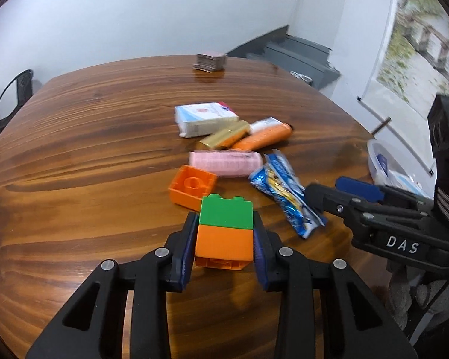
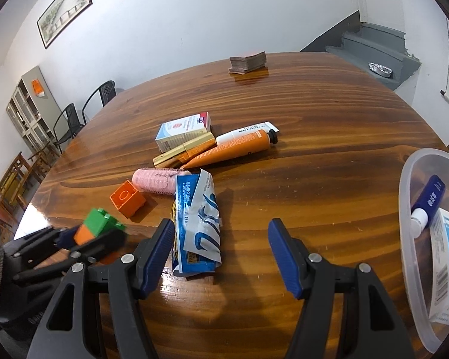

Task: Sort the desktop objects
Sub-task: 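Grasp the blue-and-white snack packet with the right gripper while the left holds the bricks, then carry the bricks and snack packet into the clear bowl and open both grippers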

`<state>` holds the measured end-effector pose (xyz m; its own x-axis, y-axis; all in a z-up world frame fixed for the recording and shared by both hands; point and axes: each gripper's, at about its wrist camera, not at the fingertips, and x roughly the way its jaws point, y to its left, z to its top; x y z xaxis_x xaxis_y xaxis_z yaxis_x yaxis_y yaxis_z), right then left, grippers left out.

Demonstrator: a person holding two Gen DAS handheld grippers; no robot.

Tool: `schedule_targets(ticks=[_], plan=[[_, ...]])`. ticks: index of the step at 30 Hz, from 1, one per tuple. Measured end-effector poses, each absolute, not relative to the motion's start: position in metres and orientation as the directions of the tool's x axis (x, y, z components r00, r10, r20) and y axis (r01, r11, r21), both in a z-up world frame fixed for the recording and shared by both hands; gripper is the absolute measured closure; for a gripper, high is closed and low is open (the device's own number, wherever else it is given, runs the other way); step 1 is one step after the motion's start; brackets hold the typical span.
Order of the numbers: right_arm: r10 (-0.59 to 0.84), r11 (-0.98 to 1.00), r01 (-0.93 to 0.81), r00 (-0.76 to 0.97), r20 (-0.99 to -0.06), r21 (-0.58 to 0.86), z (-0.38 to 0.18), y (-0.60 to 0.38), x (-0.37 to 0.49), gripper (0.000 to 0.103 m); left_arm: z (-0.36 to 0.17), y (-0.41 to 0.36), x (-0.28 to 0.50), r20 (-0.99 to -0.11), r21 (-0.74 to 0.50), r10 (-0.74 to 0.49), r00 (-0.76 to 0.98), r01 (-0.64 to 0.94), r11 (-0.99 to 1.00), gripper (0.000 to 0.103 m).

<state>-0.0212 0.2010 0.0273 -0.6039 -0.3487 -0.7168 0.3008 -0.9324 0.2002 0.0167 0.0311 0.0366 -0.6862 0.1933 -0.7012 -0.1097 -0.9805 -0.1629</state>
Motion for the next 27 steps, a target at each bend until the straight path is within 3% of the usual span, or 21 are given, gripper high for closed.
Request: schedule_targets(ticks=[8, 11, 12, 27], plan=[[-0.331, -0.922, 0.366, -0.584, -0.741, 0.124, 0.021, 0.167, -0.031, 0.034, 0.046, 0.013, 0.018, -0.671, -0.182, 0.174, -0.721, -0.067, -0.981, 0.067], [-0.294, -0.925, 0.372, -0.571, -0.767, 0.078, 0.013, 0.154, -0.035, 0.055, 0.048, 0.011, 0.020, -0.668, -0.185, 0.176, -0.723, -0.067, -0.980, 0.067], [-0.285, -0.925, 0.373, -0.569, -0.772, 0.067, 0.011, 0.153, -0.035, 0.056, 0.048, 0.010, 0.020, -0.667, -0.188, 0.179, -0.724, -0.069, -0.980, 0.067], [-0.324, -0.939, 0.305, -0.631, -0.705, 0.159, 0.030, 0.187, -0.013, 0.058, 0.046, 0.023, 0.023, -0.676, -0.177, 0.195, -0.711, -0.101, -0.979, 0.067]])
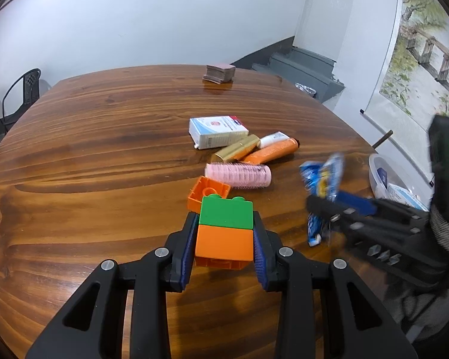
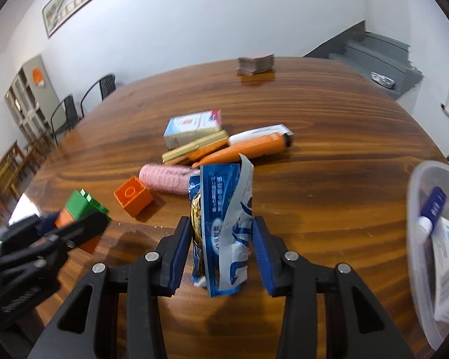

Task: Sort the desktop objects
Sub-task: 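Carry the bricks and snack packet into the clear bowl and open both grippers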

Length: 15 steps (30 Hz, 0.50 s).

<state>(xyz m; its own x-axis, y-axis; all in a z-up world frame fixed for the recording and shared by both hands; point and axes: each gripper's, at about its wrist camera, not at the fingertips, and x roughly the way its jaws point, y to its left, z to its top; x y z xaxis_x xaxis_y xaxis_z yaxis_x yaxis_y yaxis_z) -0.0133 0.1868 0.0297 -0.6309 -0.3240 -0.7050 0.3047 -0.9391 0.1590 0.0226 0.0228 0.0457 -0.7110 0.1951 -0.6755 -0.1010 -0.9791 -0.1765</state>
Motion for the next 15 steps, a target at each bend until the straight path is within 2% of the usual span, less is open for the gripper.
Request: schedule_targets(ticks=[6, 15], plan=[[-0.304, -0.953, 0.219, -0.696, -0.651, 0.211, 0.051, 0.232, 0.003, 0.058, 0.045, 0.035, 0.024, -0.672, -0.172, 0.217, -0.708, -0.135, -0.976, 0.067], [-0.148, -0.973, 0.013, -0.800, -0.581, 0.230, 0.077, 0.330, 0.018, 0.058, 0.057, 0.068, 0.024, -0.661, -0.181, 0.260, -0.704, -0.187, -0.966, 0.067]])
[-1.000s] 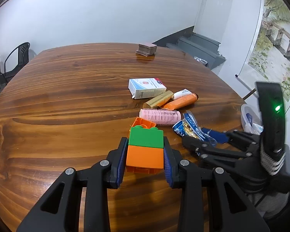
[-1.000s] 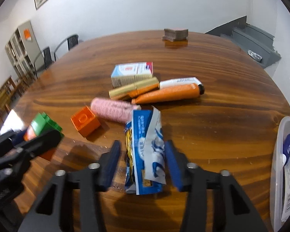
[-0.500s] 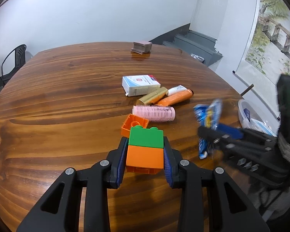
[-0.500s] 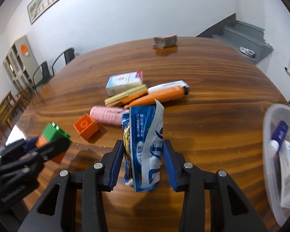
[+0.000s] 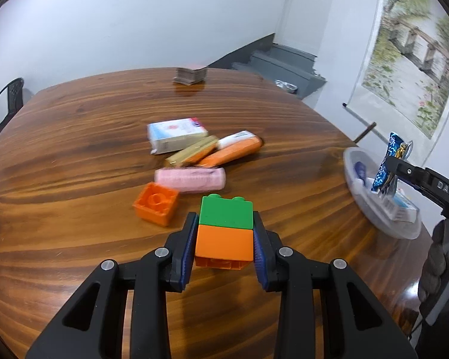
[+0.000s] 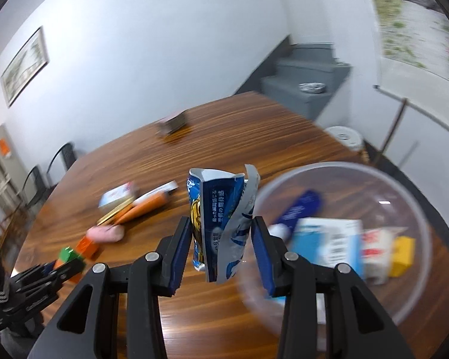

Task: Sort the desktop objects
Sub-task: 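Carry the bricks and snack packet into the clear bowl and open both grippers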

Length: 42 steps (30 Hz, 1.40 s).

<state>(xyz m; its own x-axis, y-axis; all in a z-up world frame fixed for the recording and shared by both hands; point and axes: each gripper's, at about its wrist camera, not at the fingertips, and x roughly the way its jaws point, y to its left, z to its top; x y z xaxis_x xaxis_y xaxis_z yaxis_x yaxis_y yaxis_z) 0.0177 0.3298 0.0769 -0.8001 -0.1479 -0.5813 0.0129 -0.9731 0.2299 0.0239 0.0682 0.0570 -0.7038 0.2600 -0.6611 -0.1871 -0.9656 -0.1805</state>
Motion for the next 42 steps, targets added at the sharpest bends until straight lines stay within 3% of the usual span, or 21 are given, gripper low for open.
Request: schedule_targets(ticks=[8, 24, 32, 42], plan=[[-0.056, -0.960, -0.114, -0.817, -0.573, 0.256, 0.078, 0.392, 0.019, 0.058, 0.068, 0.116, 0.015, -0.668, -0.178, 0.325, -0.670, -0.280, -0.943, 0.067], [-0.060, -0.954, -0.122, -0.820, -0.569, 0.276, 0.068, 0.423, 0.017, 0.060, 0.082, 0.187, -0.001, -0.671, -0.184, 0.418, -0.612, -0.409, -0.894, 0.067], [-0.005, -0.987, -0.096, -0.777, -0.630, 0.126, 0.054, 0.409, 0.009, 0.060, 0.081, 0.203, -0.006, -0.680, -0.190, 0.437, -0.589, -0.435, -0.880, 0.067], [0.067, -0.969, -0.202, -0.767, -0.638, 0.142, 0.049, 0.443, 0.001, 0.060, 0.086, 0.233, -0.013, -0.677, -0.206, 0.490, -0.549, -0.498, -0.842, 0.067]])
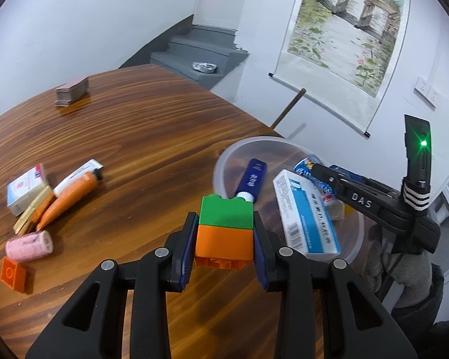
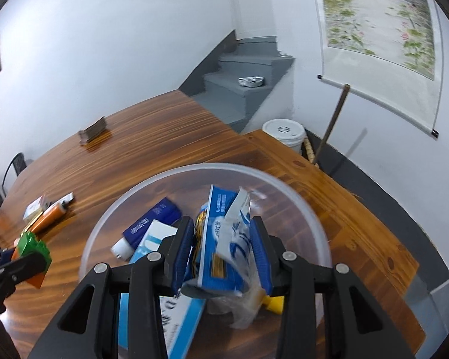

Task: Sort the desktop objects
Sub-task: 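Carry the bricks and snack packet into the clear bowl and open both grippers, then withdraw from the bowl and grasp the orange square brick with the left gripper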

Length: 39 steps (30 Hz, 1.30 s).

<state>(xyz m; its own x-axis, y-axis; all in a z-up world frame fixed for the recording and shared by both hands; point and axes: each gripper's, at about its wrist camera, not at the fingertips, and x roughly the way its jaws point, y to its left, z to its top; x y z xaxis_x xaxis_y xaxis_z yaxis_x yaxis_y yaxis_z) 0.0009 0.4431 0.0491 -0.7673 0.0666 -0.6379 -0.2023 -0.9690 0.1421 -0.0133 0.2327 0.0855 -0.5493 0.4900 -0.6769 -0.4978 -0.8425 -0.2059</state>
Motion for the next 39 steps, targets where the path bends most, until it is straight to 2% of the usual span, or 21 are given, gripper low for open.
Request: schedule_targets(ticks=[11, 19, 20, 23, 24, 33, 39], plan=[[0.027, -0.948, -0.213, -0.796, -0.605, 0.238, 0.050, 0.450, 0.007, 0.060, 0.080, 0.265, -0.032, -0.684, -0.273, 0.553, -0.476, -0.536, -0.799, 0.067], [0.056, -0.941, -0.239, -0.806, -0.589, 0.237, 0.052, 0.455, 0.012, 0.060, 0.076, 0.284, -0.036, -0.690, -0.306, 0.587, -0.423, -0.564, -0.767, 0.066], [0.058, -0.941, -0.241, -0.807, -0.588, 0.238, 0.052, 0.455, 0.013, 0.060, 0.075, 0.284, -0.037, -0.692, -0.315, 0.591, -0.414, -0.563, -0.764, 0.065], [0.058, -0.940, -0.241, -0.810, -0.584, 0.242, 0.053, 0.454, 0.014, 0.060, 0.074, 0.282, -0.038, -0.694, -0.335, 0.596, -0.404, -0.551, -0.764, 0.046], [0.057, -0.939, -0.243, -0.810, -0.584, 0.245, 0.053, 0.453, 0.014, 0.060, 0.074, 0.281, -0.038, -0.692, -0.336, 0.596, -0.408, -0.549, -0.766, 0.044], [0.058, -0.932, -0.252, -0.813, -0.580, 0.260, 0.054, 0.453, 0.019, 0.060, 0.087, 0.261, -0.035, -0.674, -0.319, 0.576, -0.462, -0.522, -0.791, 0.044], [0.107, -0.930, -0.281, -0.824, -0.556, 0.237, 0.062, 0.445, 0.021, 0.059, 0.091, 0.235, -0.031, -0.668, -0.314, 0.551, -0.500, -0.481, -0.818, 0.043]])
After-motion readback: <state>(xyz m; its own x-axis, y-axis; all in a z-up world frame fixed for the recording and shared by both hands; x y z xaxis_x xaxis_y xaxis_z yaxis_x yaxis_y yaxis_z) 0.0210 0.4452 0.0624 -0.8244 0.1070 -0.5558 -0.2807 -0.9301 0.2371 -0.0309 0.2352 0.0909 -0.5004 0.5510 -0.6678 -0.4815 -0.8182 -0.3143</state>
